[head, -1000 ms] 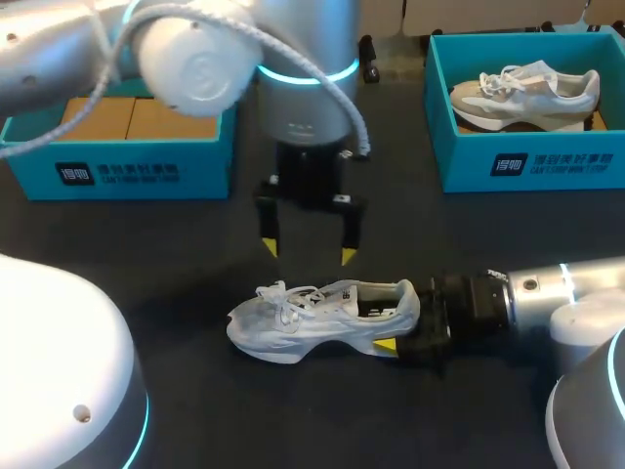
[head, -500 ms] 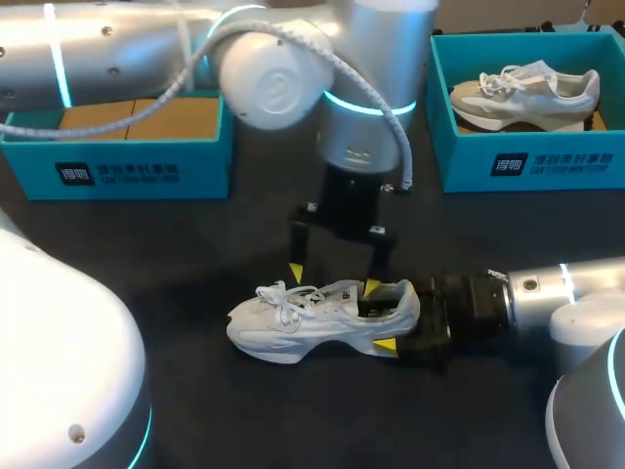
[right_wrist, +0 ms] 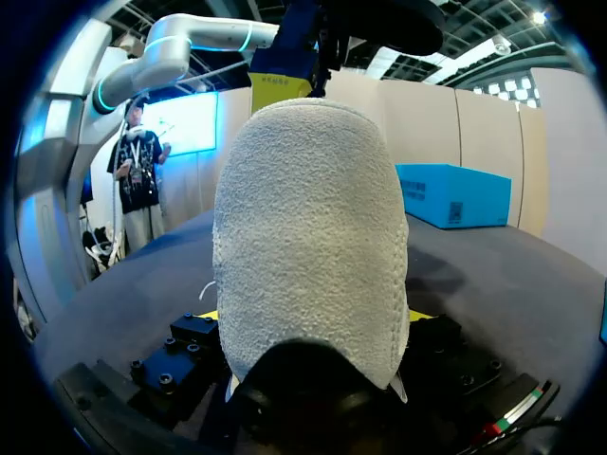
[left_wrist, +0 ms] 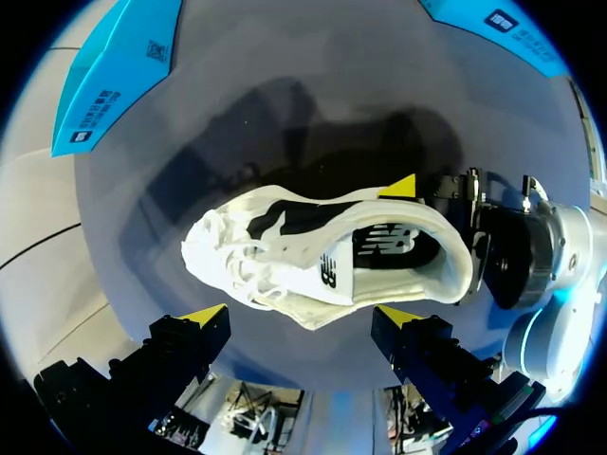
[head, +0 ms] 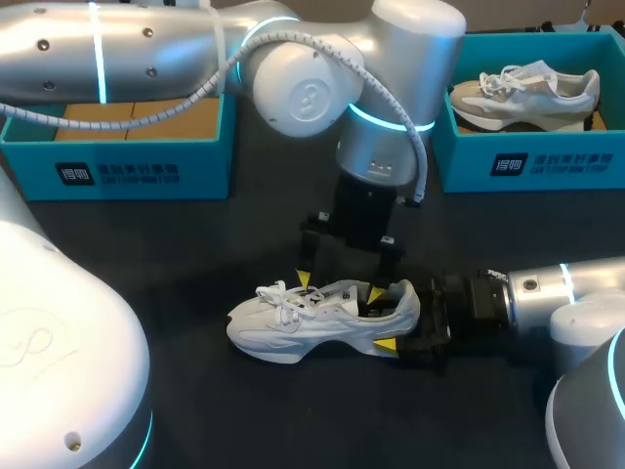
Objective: Take the shoe out of the shoebox, open the shoe tongue, remove and reinsert the insole, then place the shoe into the shoebox
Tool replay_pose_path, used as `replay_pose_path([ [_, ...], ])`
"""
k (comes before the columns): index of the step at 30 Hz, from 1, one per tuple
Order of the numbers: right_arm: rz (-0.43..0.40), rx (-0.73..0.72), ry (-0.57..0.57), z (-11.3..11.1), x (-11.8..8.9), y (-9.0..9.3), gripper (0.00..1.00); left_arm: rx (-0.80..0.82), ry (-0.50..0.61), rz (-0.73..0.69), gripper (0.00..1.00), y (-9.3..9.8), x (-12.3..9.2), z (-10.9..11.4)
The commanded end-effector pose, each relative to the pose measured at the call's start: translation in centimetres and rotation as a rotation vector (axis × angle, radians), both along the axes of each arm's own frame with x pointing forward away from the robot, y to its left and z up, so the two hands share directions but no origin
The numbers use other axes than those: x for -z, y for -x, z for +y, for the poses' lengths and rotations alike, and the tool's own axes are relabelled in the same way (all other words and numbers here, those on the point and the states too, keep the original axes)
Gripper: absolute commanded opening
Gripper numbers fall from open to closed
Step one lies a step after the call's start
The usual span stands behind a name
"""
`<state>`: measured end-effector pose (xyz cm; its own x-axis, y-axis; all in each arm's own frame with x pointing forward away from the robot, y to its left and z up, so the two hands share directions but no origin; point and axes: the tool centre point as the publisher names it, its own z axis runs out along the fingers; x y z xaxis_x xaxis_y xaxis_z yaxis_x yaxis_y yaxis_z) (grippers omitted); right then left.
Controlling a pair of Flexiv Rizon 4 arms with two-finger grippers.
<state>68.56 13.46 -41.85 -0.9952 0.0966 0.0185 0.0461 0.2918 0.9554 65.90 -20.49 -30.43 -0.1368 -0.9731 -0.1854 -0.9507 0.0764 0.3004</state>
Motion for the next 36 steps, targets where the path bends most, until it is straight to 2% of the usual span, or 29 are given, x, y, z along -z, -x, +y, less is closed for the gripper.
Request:
replay_pose_path([
  [1, 0.002, -0.001, 0.005, 0.1, -0.1, 0.0, 0.0, -0.018, -0.016, 0.019, 1.0, -0.7, 1.2, -0.5],
  [11, 0.002, -0.001, 0.005, 0.1, -0.1, 0.0, 0.0, -0.039, -0.07, 0.019, 1.0, -1.0, 2.7, -1.1],
  [16, 0.002, -0.001, 0.005, 0.1, -0.1, 0.0, 0.0, -0.036, -0.105, -0.009, 0.93, -0.6, 2.9, -1.0],
  [32, 0.002, -0.001, 0.005, 0.1, -0.1, 0.0, 0.0, -0.047, -0.173, -0.003, 0.84, -0.4, 4.1, -0.1],
  [36, 0.002, -0.001, 0.005, 0.1, -0.1, 0.0, 0.0, -0.051, -0.184, -0.009, 0.78, -0.4, 4.3, 0.0],
])
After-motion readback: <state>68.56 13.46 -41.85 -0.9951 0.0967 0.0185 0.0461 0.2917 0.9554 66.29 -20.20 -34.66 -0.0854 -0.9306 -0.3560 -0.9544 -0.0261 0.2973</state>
